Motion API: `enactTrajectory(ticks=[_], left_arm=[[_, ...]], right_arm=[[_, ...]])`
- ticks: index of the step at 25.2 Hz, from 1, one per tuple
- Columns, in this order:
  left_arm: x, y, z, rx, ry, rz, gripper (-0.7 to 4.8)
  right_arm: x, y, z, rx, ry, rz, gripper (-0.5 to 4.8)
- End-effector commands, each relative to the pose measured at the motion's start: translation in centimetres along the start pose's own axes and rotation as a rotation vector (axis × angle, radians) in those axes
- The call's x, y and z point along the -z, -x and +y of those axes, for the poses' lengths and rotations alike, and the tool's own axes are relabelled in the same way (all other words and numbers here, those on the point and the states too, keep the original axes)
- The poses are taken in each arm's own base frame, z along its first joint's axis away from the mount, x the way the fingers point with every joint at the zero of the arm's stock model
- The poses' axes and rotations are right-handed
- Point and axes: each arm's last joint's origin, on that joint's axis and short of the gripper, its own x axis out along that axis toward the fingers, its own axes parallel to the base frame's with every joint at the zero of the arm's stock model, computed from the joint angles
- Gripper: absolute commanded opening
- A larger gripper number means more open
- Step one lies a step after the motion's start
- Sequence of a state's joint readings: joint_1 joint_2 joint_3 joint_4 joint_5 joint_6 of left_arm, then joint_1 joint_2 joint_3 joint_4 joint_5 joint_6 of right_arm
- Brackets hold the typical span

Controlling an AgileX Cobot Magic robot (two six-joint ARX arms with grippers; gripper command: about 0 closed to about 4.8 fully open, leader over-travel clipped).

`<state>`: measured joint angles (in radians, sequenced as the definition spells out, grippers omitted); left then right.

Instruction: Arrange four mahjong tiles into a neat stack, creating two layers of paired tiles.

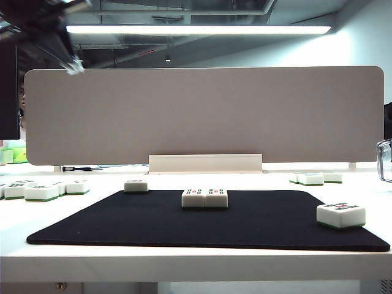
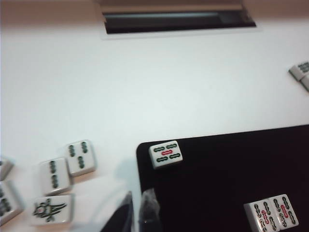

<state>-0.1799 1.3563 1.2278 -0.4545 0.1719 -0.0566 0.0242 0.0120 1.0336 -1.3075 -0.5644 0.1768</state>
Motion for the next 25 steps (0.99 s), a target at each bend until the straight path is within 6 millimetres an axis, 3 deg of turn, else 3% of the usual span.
enactTrajectory(ticks=[1, 3, 5, 6, 10, 15, 19, 20, 25], left_arm=[[-1.0, -2.4, -1.2, -0.004, -0.019, 0.049, 0.27], [-1.4, -3.9, -1.7, 0.008, -0.023, 0.074, 0.27], [-1.8, -6.6, -2.3, 0.008, 0.012, 0.143, 0.38], [-2.0, -8.0, -2.4, 0.003, 0.018, 0.177, 0.81], [-2.1, -10.4, -2.6, 0.002, 0.041, 0.232, 0.99], [-1.7, -12.8, -2.4, -0.009, 0.079, 0.279, 1.11], [-0.6, -14.5, -2.2, -0.019, 0.109, 0.324, 2.77], [-0.3, -14.9, -2.1, -0.02, 0.113, 0.336, 2.92], [0.8, -16.5, -2.0, -0.028, 0.129, 0.371, 2.92]], right_arm=[[0.1, 0.3, 0.1, 0.002, 0.016, -0.022, -0.01], [0.1, 0.3, 0.1, 0.008, 0.016, -0.023, -0.01], [0.1, 0.3, 0.1, 0.008, 0.016, -0.023, -0.01], [0.1, 0.3, 0.1, 0.008, 0.016, -0.023, -0.01], [0.1, 0.3, 0.1, 0.008, 0.016, -0.023, -0.01], [0.1, 0.3, 0.1, 0.009, 0.016, -0.023, -0.01], [0.1, 0.3, 0.1, 0.024, 0.015, -0.026, -0.01], [0.1, 0.3, 0.1, 0.027, 0.015, -0.026, -0.01], [0.1, 0.2, 0.0, 0.046, 0.014, -0.028, -0.01]])
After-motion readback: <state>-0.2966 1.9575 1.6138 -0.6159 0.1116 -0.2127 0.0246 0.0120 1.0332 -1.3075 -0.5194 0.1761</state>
